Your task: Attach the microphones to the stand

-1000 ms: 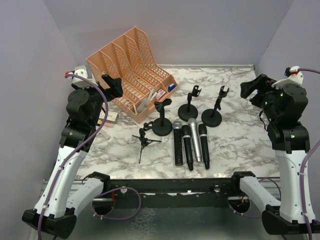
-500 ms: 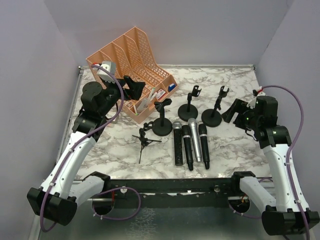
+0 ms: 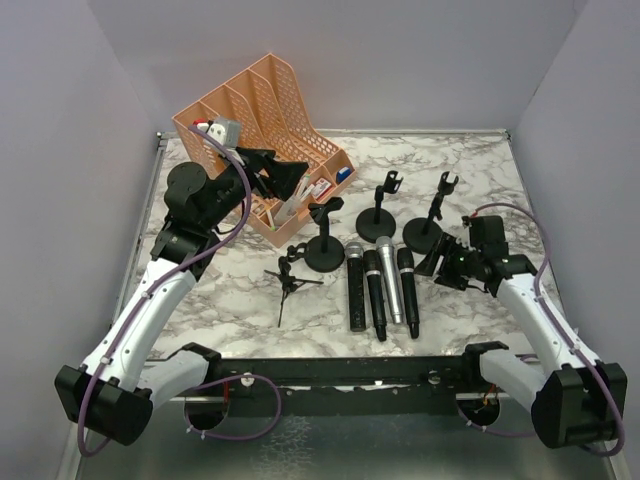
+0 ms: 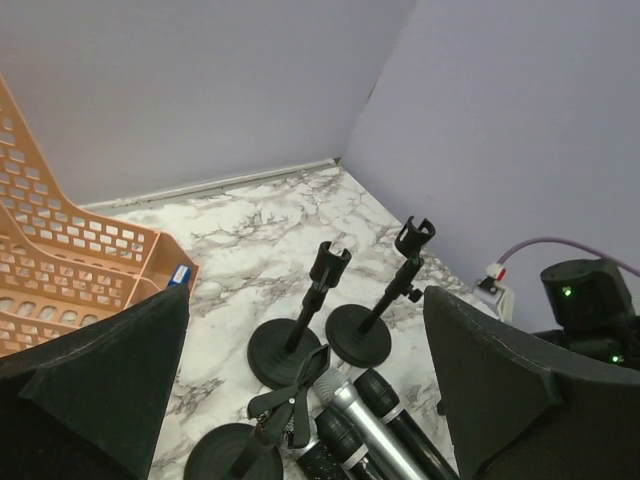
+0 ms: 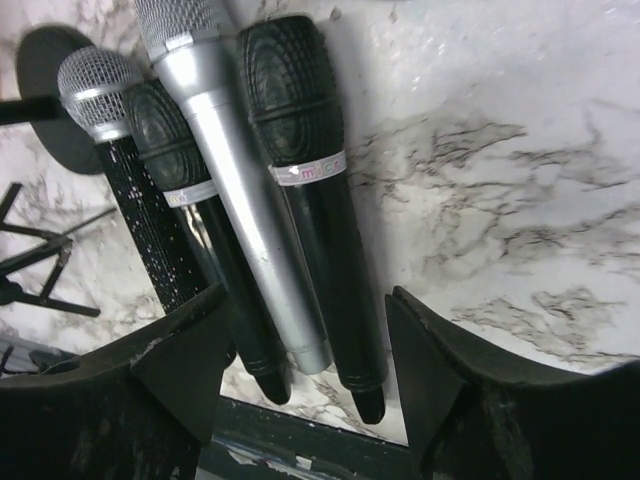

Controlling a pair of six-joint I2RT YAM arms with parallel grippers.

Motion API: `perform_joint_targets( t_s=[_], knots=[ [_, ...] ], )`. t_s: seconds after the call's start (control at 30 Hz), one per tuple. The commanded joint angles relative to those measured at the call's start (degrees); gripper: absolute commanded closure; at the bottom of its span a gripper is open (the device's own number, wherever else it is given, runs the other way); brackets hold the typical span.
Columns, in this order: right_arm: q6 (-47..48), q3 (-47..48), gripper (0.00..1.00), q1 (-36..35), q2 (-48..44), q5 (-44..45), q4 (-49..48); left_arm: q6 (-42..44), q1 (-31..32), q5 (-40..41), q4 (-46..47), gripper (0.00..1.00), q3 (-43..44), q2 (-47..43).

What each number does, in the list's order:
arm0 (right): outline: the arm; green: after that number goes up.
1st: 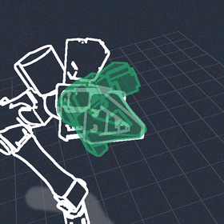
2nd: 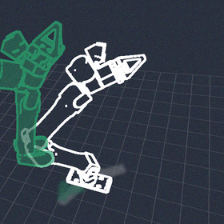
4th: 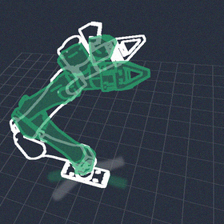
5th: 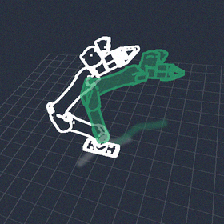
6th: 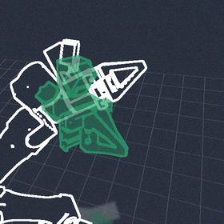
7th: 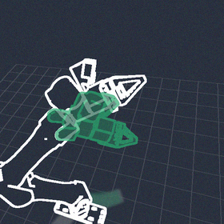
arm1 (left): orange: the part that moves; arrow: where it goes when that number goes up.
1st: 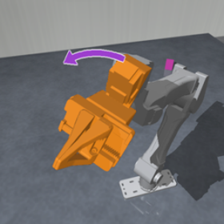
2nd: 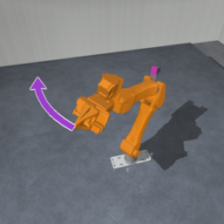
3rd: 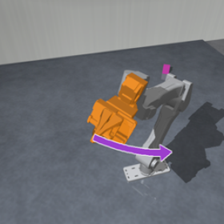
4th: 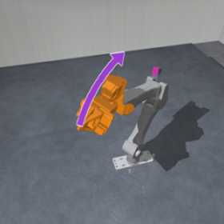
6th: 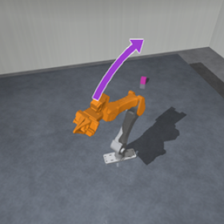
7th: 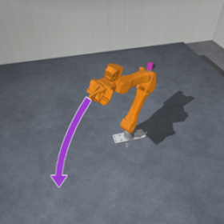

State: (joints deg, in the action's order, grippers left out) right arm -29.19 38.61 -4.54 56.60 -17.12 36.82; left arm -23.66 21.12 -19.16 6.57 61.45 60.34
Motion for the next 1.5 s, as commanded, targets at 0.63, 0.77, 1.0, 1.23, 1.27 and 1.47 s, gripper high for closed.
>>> perform_joint_targets(
  t_s=[0.63,0.77,1.0,1.23,1.27,1.47],
  knots=[
    [-9.2,6.1,0.46,-24.0,21.1,27.5,-3.4,1.2,0.2,-4.2,-0.4,0.01,-2.6,-1.5],
    [-7.7,9.4,0.43,-26.7,20.6,30.9,-1.3,1.8,0.2,-3.4,-1.7,0.01,-2.2,-1.5],
    [-7.0,10.9,0.46,-28.5,19.2,27.2,-3.5,1.9,0.2,-2.6,-2.3,0.01,-2.3,-1.4],
    [-6.8,9.0,0.53,-28.9,24.6,23.0,-8.2,1.9,0.2,-2.1,-2.8,0.01,-2.3,-1.5],
    [-6.8,9.0,0.53,-28.9,25.4,22.6,-8.5,2.0,0.2,-2.0,-2.8,0.01,-2.3,-1.5],
    [-7.1,8.8,0.53,-29.2,30.4,23.9,-9.4,1.5,0.2,-1.7,-2.7,0.01,-2.3,-1.3]
  ],
)
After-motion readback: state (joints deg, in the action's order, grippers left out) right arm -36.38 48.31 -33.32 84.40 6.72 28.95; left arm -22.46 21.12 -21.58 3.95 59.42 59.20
